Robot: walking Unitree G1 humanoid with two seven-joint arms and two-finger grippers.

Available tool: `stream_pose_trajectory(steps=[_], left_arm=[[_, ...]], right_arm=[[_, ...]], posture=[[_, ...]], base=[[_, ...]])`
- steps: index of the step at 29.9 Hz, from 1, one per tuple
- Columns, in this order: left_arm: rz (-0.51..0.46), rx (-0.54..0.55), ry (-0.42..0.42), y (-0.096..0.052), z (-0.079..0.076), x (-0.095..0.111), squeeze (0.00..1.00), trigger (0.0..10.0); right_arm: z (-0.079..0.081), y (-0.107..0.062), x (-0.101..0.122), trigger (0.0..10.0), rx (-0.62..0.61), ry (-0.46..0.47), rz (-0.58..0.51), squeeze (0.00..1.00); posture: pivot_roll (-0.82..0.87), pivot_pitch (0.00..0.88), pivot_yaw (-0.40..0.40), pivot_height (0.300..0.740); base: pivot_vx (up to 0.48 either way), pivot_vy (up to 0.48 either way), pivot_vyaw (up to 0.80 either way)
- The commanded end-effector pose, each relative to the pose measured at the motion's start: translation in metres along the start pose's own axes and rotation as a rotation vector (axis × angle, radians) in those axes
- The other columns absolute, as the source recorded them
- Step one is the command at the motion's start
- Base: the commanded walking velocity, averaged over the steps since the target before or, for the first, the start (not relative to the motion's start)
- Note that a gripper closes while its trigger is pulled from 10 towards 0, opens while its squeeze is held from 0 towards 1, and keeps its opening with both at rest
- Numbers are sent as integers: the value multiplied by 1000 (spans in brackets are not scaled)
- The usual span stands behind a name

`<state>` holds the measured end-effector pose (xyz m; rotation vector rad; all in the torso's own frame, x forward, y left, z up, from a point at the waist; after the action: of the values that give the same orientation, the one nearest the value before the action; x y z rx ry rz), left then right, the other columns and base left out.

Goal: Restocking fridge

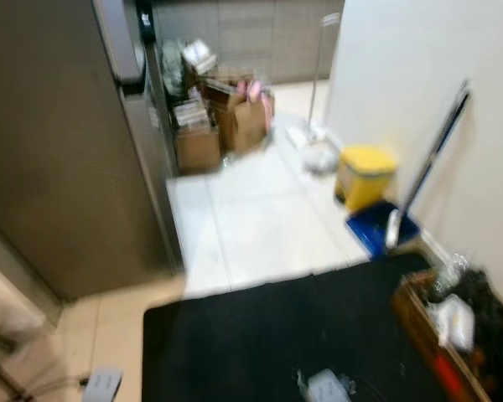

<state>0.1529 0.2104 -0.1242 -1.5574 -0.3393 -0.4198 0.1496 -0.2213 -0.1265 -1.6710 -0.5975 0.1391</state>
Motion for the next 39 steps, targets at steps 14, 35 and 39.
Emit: stream_pose_trajectory(steps=[14, 35, 39], left_arm=[[20, 0, 8, -1, 0, -5, 0, 10000], [20, 1, 7, -1, 0, -5, 0, 10000], [20, 0, 6, -1, 0, -6, 0, 10000]], right_arm=[[3, 0, 1, 10000, 4, 8, -7, 0], [4, 0, 1, 10000, 8, 9, -7, 0], [4, 0, 1, 10000, 9, 10, -8, 0]], posture=[[-28, 0, -6, 740], [-29, 0, -6, 740], [-29, 0, -8, 740]], base=[[294, 0, 0], [294, 0, 0], [294, 0, 0]])
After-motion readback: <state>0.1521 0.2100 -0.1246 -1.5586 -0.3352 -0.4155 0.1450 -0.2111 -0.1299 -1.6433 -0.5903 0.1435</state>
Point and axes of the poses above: a point about 5 cm out from each wrist's last joint towards the gripper, its own y axis pointing out of the wrist towards the gripper, its own x axis along the axis of the wrist's last joint, z = x × y, the point moved 3 cm from there along y, pointing out of the wrist towards the gripper, and after that the axes turned 3 degrees about -y, right-handed, at the moved point
